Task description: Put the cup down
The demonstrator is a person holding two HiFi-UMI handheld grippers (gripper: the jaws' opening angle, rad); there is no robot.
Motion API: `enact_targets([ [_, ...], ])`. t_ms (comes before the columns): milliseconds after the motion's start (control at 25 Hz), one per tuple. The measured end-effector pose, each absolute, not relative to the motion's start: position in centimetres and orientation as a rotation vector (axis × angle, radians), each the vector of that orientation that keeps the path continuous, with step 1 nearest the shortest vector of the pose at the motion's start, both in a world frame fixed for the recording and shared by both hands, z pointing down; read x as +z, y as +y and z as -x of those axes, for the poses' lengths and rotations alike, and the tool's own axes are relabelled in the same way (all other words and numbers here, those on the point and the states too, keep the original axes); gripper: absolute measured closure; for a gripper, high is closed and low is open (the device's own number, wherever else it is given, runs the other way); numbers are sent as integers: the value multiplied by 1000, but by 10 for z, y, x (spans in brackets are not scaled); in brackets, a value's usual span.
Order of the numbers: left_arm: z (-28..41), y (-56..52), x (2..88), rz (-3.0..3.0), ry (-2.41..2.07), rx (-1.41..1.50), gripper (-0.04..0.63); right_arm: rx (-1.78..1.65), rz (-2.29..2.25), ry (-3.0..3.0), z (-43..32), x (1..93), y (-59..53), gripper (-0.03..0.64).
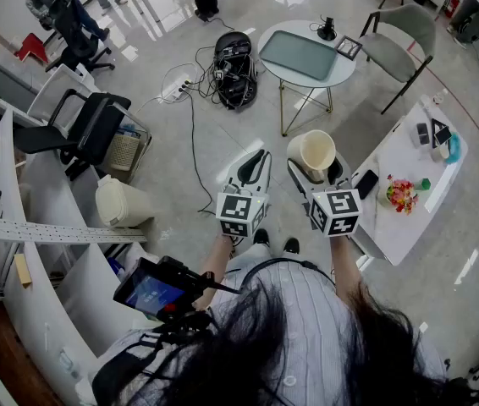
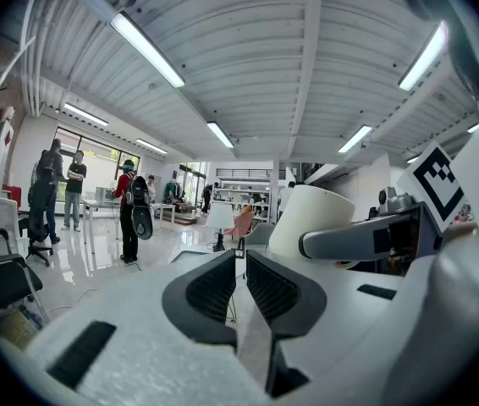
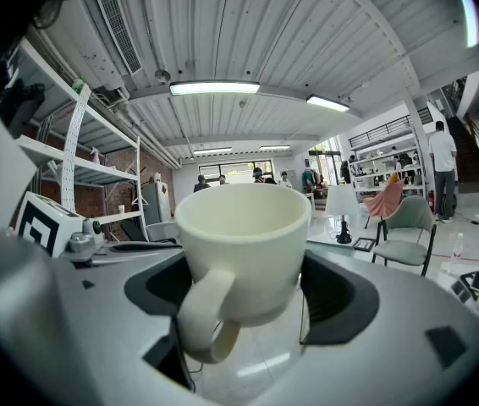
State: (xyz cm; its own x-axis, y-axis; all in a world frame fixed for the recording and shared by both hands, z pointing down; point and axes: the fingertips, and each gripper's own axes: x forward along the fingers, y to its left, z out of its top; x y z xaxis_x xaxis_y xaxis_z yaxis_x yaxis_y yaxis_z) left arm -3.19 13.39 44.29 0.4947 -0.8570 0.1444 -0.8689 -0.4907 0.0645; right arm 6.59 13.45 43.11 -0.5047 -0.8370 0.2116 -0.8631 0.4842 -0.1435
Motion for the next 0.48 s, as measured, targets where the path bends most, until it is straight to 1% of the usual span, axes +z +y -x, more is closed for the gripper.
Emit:
enact_targets([
  [480, 40, 127, 444, -2619, -1490, 145, 546, 375, -1503, -2632, -51, 430, 130, 218],
])
